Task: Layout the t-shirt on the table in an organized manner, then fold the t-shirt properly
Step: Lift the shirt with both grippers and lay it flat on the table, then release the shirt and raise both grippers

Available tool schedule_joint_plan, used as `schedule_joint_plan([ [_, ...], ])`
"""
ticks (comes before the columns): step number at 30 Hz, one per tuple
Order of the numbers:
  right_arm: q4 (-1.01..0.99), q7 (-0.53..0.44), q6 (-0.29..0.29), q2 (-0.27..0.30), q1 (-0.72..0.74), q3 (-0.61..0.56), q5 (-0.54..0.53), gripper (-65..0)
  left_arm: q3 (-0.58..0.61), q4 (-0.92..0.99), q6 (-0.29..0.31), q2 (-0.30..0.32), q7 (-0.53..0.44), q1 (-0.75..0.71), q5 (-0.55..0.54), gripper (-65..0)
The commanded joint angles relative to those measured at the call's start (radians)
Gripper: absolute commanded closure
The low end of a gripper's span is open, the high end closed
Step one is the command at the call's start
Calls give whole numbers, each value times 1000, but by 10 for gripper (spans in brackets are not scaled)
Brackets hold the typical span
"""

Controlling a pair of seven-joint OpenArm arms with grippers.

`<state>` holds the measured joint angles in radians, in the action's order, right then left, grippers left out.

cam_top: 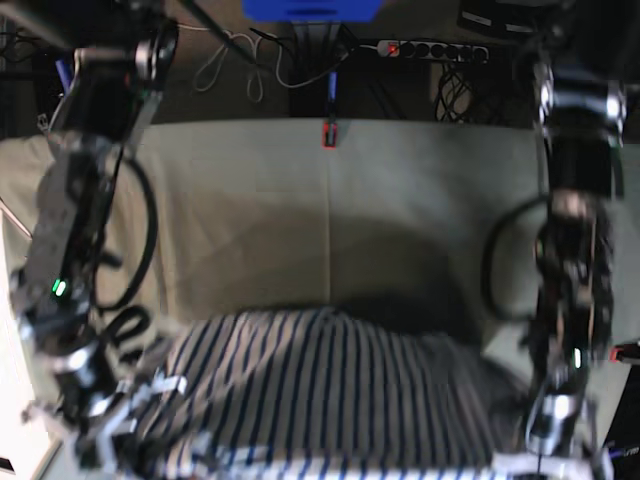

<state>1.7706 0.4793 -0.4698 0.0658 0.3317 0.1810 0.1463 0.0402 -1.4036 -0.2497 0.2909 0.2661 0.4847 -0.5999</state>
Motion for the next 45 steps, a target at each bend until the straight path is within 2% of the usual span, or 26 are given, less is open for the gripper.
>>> schedule_joint_plan([
  [1, 4, -27, 24, 22, 76, 4, 3, 0, 16, 14, -18, 17, -24, 98, 19, -1],
  [4, -87, -35, 24, 47, 246, 5, 5, 0, 96, 182, -17, 12, -23, 326, 18, -1],
  [8, -194, -37, 24, 55, 426, 12, 6, 0, 151, 366, -15, -45, -61, 532, 18, -1],
  [12, -206, -37, 24, 73, 496, 30, 8, 0, 152, 396, -15, -55, -101, 593, 18, -1],
  [15, -193, -37, 24, 68, 484, 31, 8, 0, 152, 378, -15, -49, -101, 587, 18, -1],
  [18, -99, -37, 24, 68, 349, 59, 5, 0, 148, 292, -15, -37, -92, 498, 18, -1],
  [20, -31, -40, 24, 55, 229, 58, 3, 0, 149, 220, -15, 1, -93, 398, 18, -1],
  [22, 10, -66, 24, 12, 109, 62, 3, 0, 145, 165, -15, 24, -98, 289, 18, -1],
  [24, 30, -133, 24, -37, -18, 62, 2, 0, 134, 111, -15, 35, -100, 179, 18, -1],
  [27, 81, -215, 24, -100, -211, 59, 2, 0, 65, -26, -17, 69, -93, -33, 18, -1],
  [29, 90, -264, 24, -149, -320, 56, 2, 0, 2, -78, -17, 66, -92, -169, 18, -1],
  [33, 28, -370, 24, -212, -481, 56, 2, 0, -78, -85, -17, 58, -100, -392, 16, -1],
  [37, -31, -451, 24, -223, -639, 56, -37, 0, -132, -79, -17, 52, -101, -582, 10, -2],
  [42, -85, -449, 24, -223, -704, 55, -127, -8, -178, -38, -17, 1, -92, -642, 10, -5],
  [45, -76, -456, 24, -223, -761, 51, -129, -100, -198, -66, -17, 0, -92, -688, 8, -6],
])
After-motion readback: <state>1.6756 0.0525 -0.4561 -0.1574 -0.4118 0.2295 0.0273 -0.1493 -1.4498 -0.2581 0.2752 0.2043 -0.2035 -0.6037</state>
